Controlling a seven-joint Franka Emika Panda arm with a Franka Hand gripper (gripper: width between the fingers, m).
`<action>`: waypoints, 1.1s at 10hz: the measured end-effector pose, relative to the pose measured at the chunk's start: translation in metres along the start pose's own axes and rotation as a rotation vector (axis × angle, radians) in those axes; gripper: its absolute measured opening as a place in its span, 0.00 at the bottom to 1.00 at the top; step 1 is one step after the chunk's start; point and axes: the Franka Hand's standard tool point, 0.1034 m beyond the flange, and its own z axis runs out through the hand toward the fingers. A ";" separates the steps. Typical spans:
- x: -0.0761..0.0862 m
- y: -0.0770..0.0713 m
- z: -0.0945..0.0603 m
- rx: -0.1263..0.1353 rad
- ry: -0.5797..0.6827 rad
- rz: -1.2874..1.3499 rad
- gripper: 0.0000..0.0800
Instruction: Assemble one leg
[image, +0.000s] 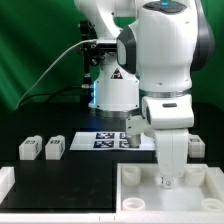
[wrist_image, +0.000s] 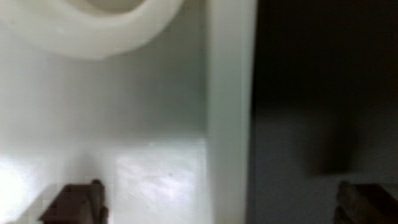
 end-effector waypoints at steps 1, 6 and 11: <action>0.002 0.000 -0.007 -0.006 -0.002 0.061 0.81; 0.032 -0.026 -0.029 0.001 0.009 0.565 0.81; 0.078 -0.054 -0.025 0.027 0.017 1.190 0.81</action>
Offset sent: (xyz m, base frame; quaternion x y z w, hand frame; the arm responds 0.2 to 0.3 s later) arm -0.0354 0.0329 0.0253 0.0099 -0.0031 0.3095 0.9509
